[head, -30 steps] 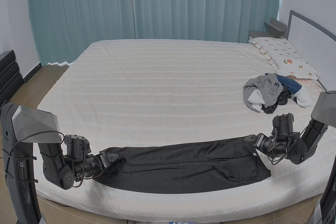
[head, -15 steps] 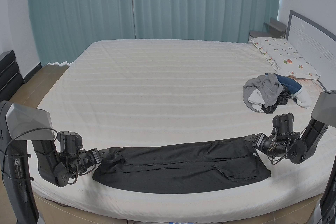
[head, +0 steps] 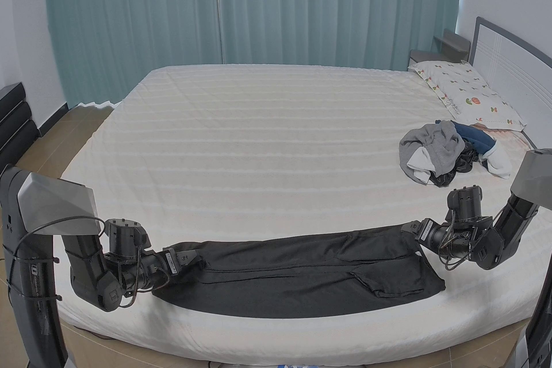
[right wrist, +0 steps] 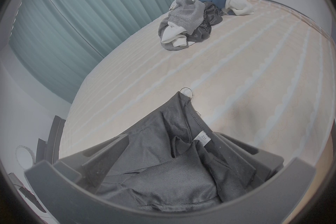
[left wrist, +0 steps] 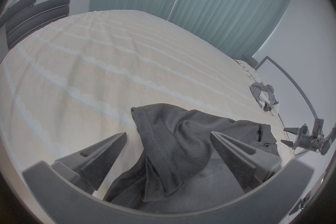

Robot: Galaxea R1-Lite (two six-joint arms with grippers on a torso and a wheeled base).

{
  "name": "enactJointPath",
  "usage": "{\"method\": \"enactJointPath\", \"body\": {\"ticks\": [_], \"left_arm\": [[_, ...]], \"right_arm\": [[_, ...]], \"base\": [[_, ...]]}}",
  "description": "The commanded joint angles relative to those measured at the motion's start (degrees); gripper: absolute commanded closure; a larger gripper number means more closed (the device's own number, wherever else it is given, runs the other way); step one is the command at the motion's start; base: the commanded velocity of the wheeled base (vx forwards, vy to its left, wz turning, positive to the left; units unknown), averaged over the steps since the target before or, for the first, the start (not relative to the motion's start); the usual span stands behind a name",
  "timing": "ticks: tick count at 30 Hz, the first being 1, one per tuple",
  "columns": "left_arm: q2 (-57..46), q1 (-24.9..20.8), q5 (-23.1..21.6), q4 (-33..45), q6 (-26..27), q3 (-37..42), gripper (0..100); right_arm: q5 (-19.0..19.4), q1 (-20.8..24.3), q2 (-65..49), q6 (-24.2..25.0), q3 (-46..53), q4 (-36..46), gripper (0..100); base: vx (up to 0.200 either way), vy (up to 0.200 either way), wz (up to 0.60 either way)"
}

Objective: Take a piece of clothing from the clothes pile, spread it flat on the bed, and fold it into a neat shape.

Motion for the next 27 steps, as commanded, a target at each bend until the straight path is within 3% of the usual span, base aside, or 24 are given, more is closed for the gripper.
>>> {"method": "enactJointPath", "body": {"ticks": [1, 6, 13, 14, 27], "left_arm": [[3.31, -1.87, 0.27, -1.02, 1.13, -1.25, 0], [5.42, -2.83, 0.71, -1.29, 4.47, -1.33, 0], [6.21, -2.83, 2.65, -1.29, 4.47, -2.3, 0], [6.12, -2.83, 2.65, -1.29, 4.3, -2.3, 100], [1.99, -1.25, 2.73, -1.99, 3.86, -0.28, 100]], "right_arm": [[0.01, 0.59, 0.13, 0.0, 0.01, -0.05, 0], [0.01, 0.59, 0.04, 0.0, 0.01, -0.05, 0], [0.01, 0.59, 0.04, 0.0, 0.1, -0.05, 0], [0.01, 0.59, 0.04, 0.0, 0.1, -0.05, 0], [0.01, 0.24, -1.01, 0.09, 0.54, -0.05, 0]], "base": [[0.0, 0.0, 0.0], [0.0, 0.0, 0.0], [0.0, 0.0, 0.0], [0.0, 0.0, 0.0], [0.0, 0.0, 0.0]]}}
